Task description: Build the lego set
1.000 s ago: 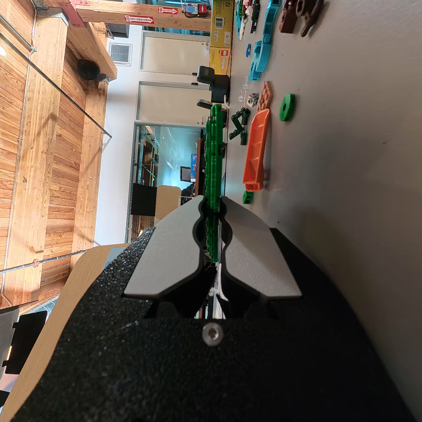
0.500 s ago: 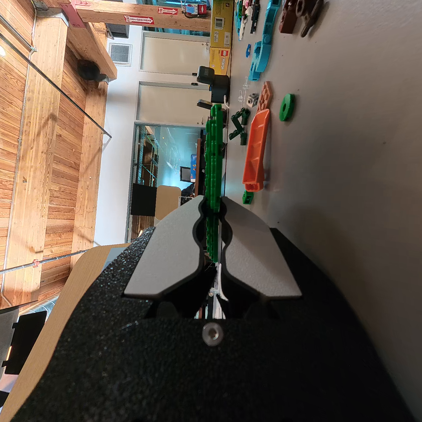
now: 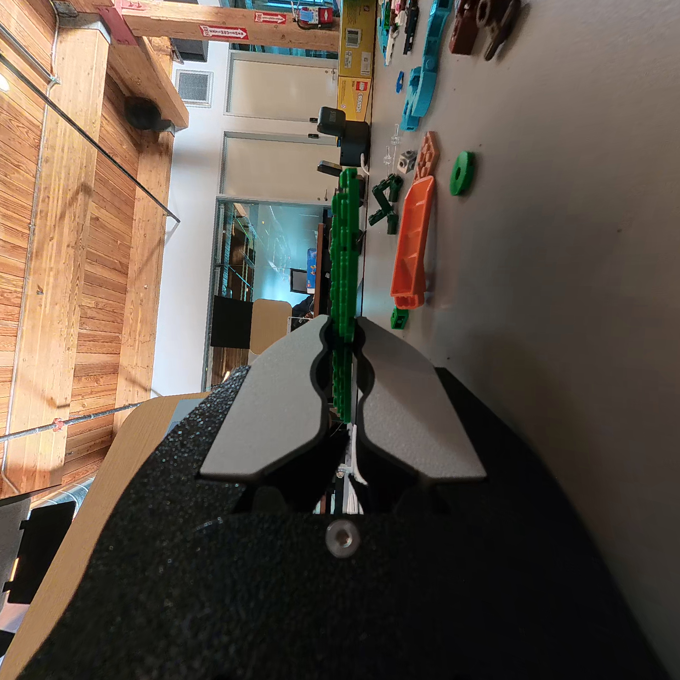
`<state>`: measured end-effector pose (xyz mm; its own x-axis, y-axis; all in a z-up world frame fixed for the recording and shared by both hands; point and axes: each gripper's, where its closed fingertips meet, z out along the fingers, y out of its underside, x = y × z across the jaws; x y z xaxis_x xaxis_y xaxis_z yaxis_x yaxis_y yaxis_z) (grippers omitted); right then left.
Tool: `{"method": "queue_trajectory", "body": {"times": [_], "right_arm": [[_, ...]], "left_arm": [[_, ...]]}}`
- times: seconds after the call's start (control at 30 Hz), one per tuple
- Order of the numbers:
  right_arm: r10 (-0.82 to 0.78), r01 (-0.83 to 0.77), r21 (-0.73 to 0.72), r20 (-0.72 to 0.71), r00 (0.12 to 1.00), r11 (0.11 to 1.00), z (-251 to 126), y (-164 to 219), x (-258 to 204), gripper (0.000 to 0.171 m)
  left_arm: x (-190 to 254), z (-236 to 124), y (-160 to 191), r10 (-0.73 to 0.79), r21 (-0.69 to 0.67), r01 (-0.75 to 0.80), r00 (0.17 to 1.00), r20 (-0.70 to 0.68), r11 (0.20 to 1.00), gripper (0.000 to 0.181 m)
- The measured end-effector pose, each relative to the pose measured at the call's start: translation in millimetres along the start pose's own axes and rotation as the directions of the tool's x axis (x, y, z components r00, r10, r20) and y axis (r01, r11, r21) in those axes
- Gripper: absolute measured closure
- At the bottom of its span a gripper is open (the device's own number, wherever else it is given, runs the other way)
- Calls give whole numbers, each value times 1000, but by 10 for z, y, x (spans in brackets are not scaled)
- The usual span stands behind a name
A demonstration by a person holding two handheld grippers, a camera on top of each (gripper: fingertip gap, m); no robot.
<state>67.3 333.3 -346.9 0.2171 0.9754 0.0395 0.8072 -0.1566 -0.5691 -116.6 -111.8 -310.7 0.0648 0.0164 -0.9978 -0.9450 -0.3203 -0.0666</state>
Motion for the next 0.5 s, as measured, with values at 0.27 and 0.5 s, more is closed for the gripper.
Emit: {"method": "queue_trajectory", "body": {"times": [0.27, 0.5], "right_arm": [[8, -7, 22, -18, 1000, 1000, -29, 12, 67, 147], [80, -78, 123, -6, 997, 989, 145, -234, -41, 144]], "left_arm": [[3, 1, 0, -2, -1, 2, 1000, -2, 1000, 173], [2, 2, -1, 0, -2, 0, 1000, 0, 1000, 173]]}}
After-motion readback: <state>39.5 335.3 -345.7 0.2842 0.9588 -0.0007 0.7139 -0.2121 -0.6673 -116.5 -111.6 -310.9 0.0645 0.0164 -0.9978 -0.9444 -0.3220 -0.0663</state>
